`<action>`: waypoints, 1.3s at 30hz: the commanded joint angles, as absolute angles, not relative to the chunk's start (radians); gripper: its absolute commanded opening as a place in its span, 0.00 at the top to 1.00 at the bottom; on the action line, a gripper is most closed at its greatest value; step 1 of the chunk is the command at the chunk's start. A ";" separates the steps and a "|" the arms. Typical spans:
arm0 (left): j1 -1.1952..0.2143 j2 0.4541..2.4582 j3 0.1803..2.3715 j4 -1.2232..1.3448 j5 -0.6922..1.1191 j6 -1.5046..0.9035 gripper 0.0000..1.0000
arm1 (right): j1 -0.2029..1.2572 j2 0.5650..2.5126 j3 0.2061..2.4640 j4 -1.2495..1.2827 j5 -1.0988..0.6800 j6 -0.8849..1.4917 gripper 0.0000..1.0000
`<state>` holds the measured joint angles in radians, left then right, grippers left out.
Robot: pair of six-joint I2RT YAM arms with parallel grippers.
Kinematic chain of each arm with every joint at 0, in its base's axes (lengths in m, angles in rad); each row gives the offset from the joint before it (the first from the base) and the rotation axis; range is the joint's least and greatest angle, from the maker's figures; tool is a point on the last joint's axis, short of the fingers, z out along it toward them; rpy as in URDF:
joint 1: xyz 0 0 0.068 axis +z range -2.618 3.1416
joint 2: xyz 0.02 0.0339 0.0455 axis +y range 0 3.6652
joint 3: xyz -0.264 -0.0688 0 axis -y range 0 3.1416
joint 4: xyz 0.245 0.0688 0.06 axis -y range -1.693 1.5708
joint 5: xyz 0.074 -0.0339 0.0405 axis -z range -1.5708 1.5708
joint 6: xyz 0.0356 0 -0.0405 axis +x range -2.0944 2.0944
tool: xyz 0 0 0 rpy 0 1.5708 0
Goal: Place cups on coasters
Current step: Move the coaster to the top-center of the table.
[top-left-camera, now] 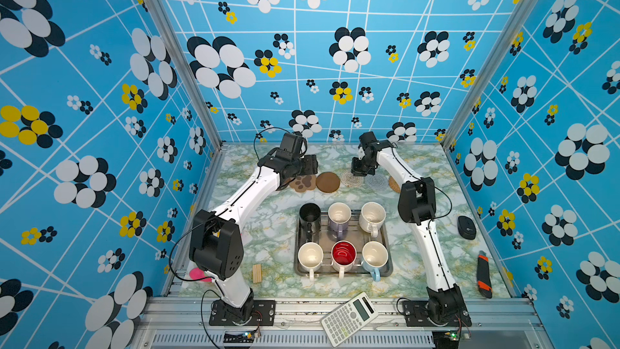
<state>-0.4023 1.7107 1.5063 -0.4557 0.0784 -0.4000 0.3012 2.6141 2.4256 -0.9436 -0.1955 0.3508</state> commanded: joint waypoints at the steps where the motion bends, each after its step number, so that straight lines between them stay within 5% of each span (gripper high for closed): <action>1: -0.405 1.669 1.496 -0.447 0.074 -0.395 0.26 | 0.313 2.583 2.392 -1.016 -0.167 0.334 1.00; 21: -0.407 1.647 1.473 -0.432 0.073 -0.403 0.26 | 0.324 2.530 2.343 -1.004 -0.176 0.337 1.00; 33: -0.409 1.643 1.476 -0.424 0.069 -0.402 0.26 | 0.324 2.451 2.511 -1.016 -0.140 0.312 1.00; 39: -0.409 1.627 1.486 -0.445 0.040 -0.382 0.25 | 0.323 2.346 2.493 -1.081 -0.108 0.246 0.86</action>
